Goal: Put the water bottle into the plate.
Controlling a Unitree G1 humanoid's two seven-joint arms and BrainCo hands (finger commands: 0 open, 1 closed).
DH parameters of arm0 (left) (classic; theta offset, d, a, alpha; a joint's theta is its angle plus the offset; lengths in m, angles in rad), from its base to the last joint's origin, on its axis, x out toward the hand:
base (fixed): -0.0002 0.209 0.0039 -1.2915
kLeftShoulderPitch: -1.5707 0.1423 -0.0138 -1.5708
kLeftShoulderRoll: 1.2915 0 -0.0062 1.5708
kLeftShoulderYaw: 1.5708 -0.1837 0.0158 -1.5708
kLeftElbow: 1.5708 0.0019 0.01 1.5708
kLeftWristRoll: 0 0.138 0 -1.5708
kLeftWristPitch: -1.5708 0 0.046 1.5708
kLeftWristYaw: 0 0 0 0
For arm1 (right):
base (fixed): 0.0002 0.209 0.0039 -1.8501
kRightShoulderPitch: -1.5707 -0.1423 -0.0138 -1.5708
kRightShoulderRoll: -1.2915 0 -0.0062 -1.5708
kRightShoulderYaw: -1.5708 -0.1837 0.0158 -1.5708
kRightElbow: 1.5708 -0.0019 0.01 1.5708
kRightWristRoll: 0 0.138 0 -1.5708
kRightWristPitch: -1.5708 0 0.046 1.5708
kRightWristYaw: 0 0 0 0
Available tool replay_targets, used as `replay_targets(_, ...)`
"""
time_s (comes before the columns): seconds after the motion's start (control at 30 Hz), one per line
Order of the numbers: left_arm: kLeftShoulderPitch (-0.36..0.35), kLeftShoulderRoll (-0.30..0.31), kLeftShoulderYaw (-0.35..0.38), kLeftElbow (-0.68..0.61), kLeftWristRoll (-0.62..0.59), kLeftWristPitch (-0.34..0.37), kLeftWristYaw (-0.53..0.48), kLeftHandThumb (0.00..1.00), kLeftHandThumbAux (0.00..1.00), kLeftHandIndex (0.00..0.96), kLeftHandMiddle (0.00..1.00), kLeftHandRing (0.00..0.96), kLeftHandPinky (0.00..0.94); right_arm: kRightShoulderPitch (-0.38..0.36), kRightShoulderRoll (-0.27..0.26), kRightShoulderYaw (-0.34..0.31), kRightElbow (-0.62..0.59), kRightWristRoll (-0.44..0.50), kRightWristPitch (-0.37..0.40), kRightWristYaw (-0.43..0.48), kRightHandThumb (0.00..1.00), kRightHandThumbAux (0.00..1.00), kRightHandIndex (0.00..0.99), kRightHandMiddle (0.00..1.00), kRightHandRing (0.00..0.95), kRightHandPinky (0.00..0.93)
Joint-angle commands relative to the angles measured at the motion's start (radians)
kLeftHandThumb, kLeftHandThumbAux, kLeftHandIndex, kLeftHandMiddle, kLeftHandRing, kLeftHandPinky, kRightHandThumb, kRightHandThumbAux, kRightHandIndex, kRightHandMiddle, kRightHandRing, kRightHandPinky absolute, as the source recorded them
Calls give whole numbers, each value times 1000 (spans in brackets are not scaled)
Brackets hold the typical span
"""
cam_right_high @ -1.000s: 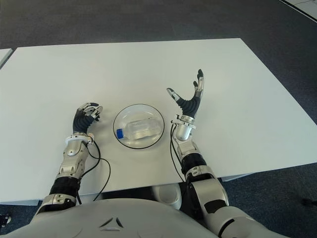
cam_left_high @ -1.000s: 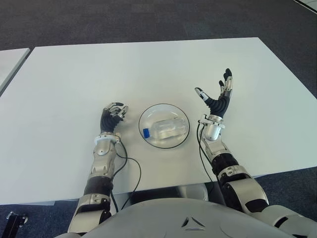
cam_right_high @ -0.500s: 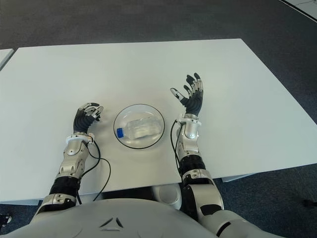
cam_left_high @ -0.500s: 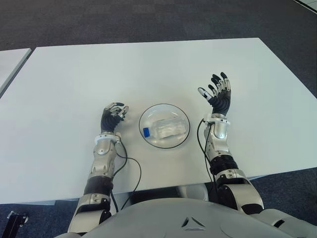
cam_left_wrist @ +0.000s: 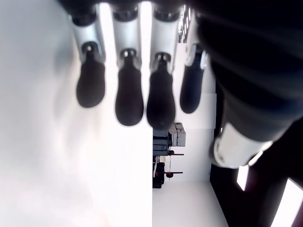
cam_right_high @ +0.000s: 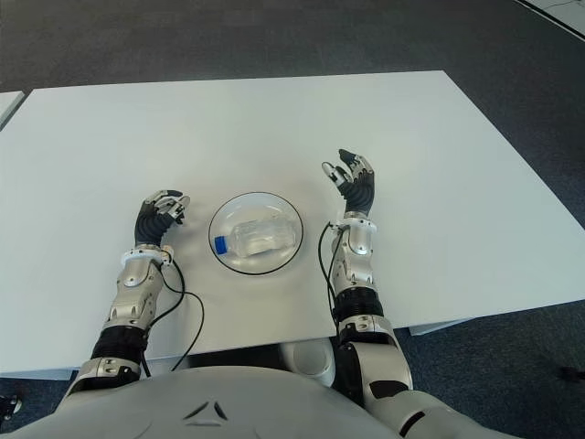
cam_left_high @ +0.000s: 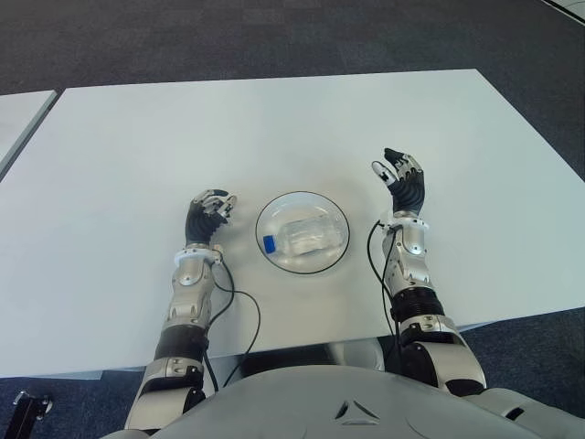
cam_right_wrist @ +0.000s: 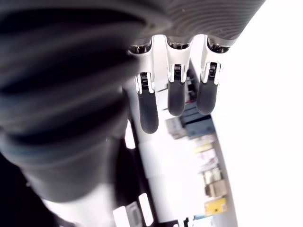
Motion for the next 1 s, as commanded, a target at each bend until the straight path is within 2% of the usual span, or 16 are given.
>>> replay_targets(0.03, 45, -3, -10, 49, 9, 65, 0, 709, 713, 436, 698, 675, 660, 17, 4, -3, -11, -34, 66, -14, 743, 721, 435, 479, 572, 631)
replay_targets(0.13, 46, -3, -10, 47, 9, 69, 1, 709, 714, 436, 696, 673, 658, 20, 3, -3, -19, -46, 87, -17, 808, 698, 450, 459, 594, 652)
replay_targets(0.23, 45, -8, -4, 41, 3, 83, 6, 708, 714, 436, 693, 668, 654, 24, 1, 0, -27, -58, 112, -14, 829, 690, 451, 460, 613, 663)
replay_targets(0.37, 45, -13, 4, 43, -5, 79, 7, 708, 714, 436, 692, 669, 651, 38, -6, 7, -21, -70, 128, 14, 836, 686, 431, 495, 652, 686)
replay_targets(0.67, 51, -13, 4, 40, -10, 64, 0, 709, 714, 436, 700, 676, 644, 47, -10, -3, 53, -66, 99, 85, 838, 685, 415, 535, 702, 709)
replay_targets(1.0, 52, -11, 3, 36, -9, 74, 1, 708, 714, 435, 696, 674, 647, 48, -7, 7, 125, -117, 108, 68, 839, 684, 415, 540, 715, 709)
